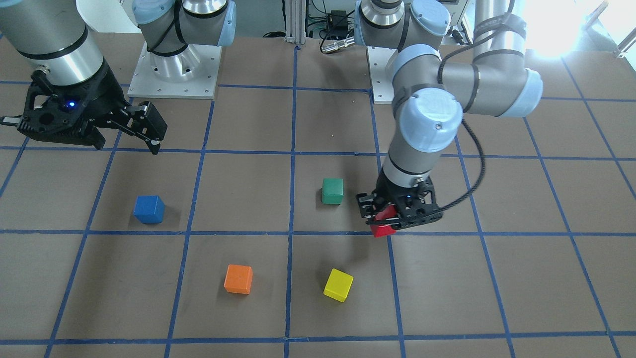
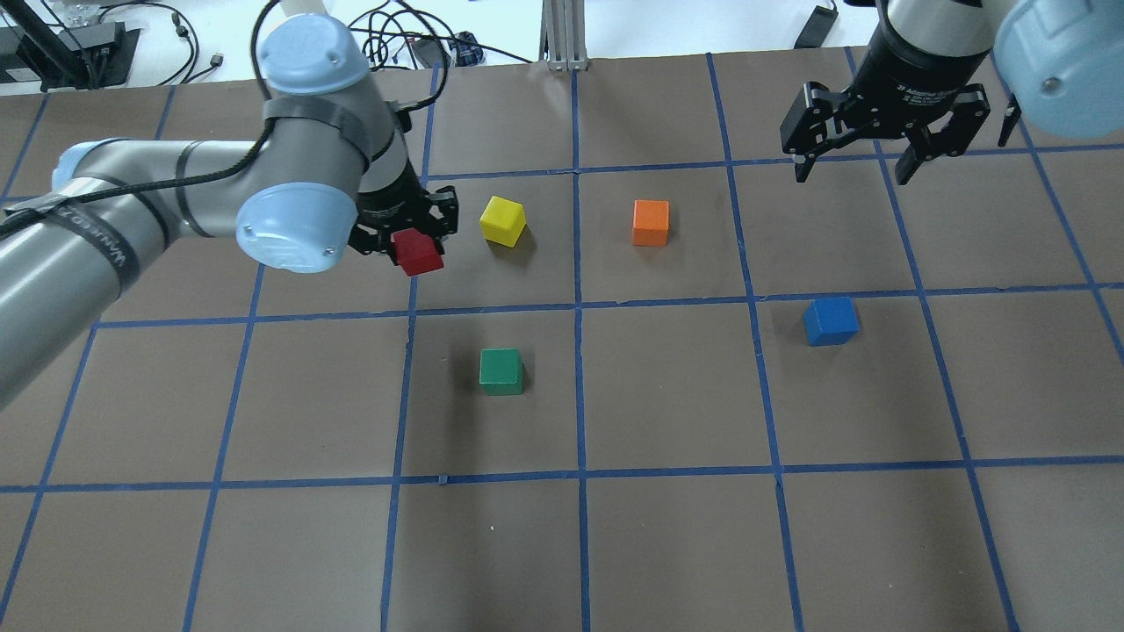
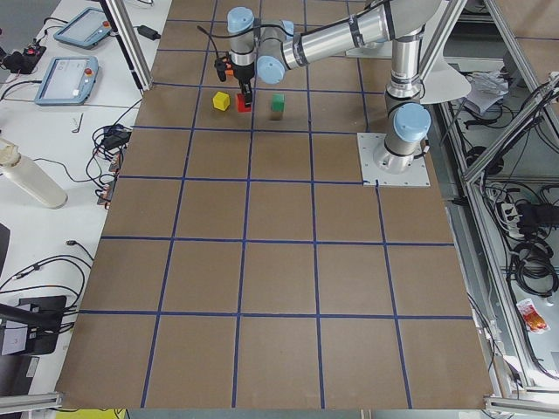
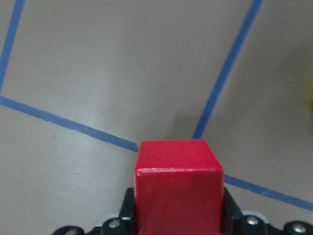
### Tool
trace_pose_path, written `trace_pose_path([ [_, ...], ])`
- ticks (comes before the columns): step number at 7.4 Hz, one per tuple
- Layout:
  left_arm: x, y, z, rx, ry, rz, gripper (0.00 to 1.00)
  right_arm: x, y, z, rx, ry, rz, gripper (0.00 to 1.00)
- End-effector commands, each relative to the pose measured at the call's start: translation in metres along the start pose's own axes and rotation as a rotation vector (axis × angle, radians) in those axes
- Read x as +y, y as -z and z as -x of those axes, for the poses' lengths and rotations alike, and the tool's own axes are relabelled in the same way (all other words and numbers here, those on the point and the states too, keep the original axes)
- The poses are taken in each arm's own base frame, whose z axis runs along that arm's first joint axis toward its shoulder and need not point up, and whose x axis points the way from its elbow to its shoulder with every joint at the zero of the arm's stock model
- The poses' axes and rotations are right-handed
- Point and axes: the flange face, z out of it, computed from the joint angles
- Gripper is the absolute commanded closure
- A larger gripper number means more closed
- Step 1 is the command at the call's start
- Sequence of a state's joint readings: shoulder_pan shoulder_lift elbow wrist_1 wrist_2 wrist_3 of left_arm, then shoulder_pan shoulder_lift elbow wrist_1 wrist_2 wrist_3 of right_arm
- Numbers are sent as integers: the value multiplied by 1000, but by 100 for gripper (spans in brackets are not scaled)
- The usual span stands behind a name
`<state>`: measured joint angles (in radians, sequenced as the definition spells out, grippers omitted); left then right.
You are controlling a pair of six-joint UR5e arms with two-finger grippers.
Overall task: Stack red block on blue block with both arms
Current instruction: 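Carry the red cube with the left gripper toward the table center and set it down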
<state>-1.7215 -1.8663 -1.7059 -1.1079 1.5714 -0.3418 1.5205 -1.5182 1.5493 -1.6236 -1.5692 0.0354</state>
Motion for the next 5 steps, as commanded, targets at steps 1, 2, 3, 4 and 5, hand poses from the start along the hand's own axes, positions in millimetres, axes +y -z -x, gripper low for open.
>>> trace_pose_path([
  [1,55,-5,-98,57,-47,17,100,0,1,0,2,0,-3,0],
  [2,72,-16,-133,54,-29,30,100,-1,0,0,3,0,0,0],
  [3,84,-30,-159,46,-27,44,100,0,1,0,2,0,-1,0],
  [4,91,-48,-180,38,-37,59,100,0,1,0,3,0,-1,0],
  [5,94,-62,-200,57,-13,69,100,0,1,0,2,-2,-1,0],
])
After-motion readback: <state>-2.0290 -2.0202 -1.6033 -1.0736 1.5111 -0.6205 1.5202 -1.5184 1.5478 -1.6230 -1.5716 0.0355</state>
